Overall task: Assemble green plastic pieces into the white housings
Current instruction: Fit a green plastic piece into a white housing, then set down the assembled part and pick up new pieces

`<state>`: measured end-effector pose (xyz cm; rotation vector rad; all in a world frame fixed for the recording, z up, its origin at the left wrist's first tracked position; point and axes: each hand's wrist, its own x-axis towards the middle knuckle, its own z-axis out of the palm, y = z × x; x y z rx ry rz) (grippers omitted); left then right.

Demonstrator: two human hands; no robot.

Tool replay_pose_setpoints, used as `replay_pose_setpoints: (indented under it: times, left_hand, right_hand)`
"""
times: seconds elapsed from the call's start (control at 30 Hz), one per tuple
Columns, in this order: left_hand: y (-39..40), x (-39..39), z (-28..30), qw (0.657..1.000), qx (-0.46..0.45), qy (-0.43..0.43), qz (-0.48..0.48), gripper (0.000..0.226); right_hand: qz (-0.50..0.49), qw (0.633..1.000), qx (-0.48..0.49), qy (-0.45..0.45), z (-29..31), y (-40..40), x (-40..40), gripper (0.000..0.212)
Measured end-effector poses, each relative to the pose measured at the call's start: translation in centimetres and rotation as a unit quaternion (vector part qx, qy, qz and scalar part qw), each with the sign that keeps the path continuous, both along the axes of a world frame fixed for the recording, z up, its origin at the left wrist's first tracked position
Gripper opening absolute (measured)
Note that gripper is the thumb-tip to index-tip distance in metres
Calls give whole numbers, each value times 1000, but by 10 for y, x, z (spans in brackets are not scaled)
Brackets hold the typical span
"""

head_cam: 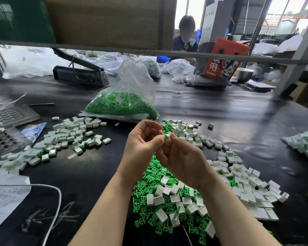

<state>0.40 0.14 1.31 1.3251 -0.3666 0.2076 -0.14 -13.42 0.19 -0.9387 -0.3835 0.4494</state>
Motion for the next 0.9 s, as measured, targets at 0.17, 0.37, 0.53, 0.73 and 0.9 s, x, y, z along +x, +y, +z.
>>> replay_pose_setpoints:
  times: [0.17, 0.37, 0.53, 0.73, 0.9]
  left_hand:
    - [1, -2, 1, 1000, 6, 2, -4, 22]
    - [2, -4, 5, 999, -10, 16, -28, 19]
    - [4, -5, 6, 999, -10, 29, -33, 19]
    - [14, 6, -2, 988, -58, 143, 20, 13]
    - [45, 22, -10, 889, -295, 333, 106, 4]
  right_hand:
    - [-4, 1000, 6, 5, 2, 0, -1, 30]
    - [-8, 1000, -6, 3, 3, -3, 0, 36]
    - [-9, 1000, -27, 3, 1, -3, 2, 35]
    - [-160, 962, -211, -61, 1, -8, 3, 40]
    - [-321, 883, -326, -104, 1, -23, 7, 29]
